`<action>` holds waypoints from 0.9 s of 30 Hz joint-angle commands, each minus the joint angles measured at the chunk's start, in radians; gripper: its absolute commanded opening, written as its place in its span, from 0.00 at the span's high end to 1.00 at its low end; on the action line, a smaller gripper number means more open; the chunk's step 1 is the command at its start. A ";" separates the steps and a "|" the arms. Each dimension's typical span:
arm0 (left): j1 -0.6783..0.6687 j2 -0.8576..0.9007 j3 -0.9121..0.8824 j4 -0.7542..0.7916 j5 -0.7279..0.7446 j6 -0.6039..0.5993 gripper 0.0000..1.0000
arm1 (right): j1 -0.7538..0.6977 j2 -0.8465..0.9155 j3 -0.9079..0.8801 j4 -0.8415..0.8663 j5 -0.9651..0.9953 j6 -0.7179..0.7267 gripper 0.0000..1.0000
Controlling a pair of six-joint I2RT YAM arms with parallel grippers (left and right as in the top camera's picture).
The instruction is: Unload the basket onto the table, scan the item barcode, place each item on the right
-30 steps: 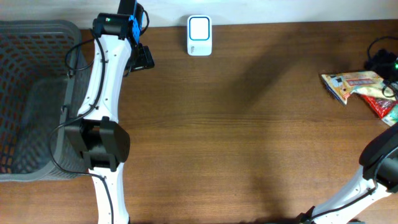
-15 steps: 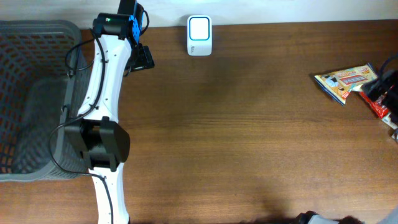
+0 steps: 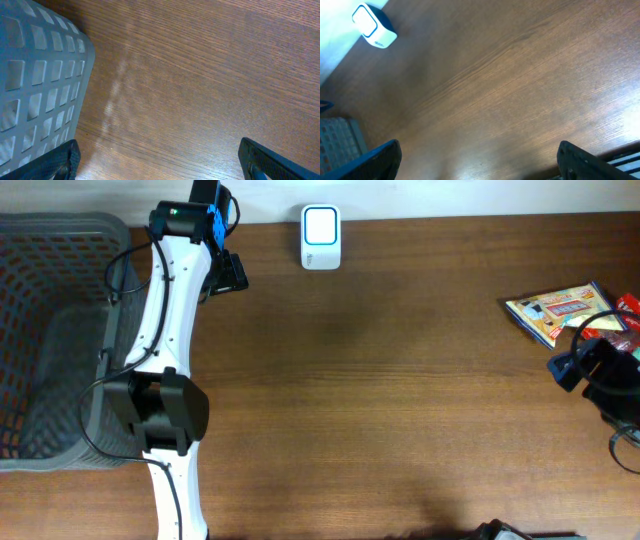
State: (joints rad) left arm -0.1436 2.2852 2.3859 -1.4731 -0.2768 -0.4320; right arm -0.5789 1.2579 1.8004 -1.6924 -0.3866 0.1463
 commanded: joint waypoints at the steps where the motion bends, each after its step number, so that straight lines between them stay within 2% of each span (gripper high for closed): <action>1: 0.002 -0.008 -0.003 -0.001 0.000 -0.013 0.01 | 0.010 0.012 -0.012 -0.006 0.027 -0.011 0.01; 4: 0.002 -0.008 -0.003 -0.002 0.000 -0.013 0.01 | 0.011 0.015 -0.047 0.009 0.028 -0.011 0.01; 7: 0.002 -0.008 -0.003 -0.001 0.000 -0.013 0.01 | 0.050 -0.042 -0.126 0.138 0.044 -0.012 0.01; 10: 0.002 -0.007 -0.003 -0.001 0.000 -0.013 0.01 | 0.193 -0.161 -0.266 0.336 0.136 -0.012 0.01; 13: 0.002 -0.008 -0.003 -0.001 0.000 -0.013 0.01 | 0.434 -0.356 -0.519 0.617 0.299 -0.011 0.01; 15: 0.002 -0.008 -0.003 -0.001 0.000 -0.012 0.01 | 0.517 -0.484 -0.657 0.710 0.309 -0.011 0.02; 21: 0.003 -0.008 -0.003 -0.001 0.000 -0.013 0.01 | 0.532 -0.754 -0.861 0.706 0.362 -0.011 0.01; 25: 0.003 -0.008 -0.003 -0.002 0.000 -0.012 0.01 | 0.534 -0.906 -1.049 0.799 0.377 -0.011 0.01; 27: 0.003 -0.008 -0.003 -0.001 0.000 -0.012 0.01 | 0.534 -1.014 -1.196 0.938 0.375 -0.011 0.01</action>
State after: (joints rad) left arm -0.1436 2.2852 2.3859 -1.4734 -0.2768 -0.4324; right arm -0.0513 0.3408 0.7315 -0.8650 -0.0345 0.1345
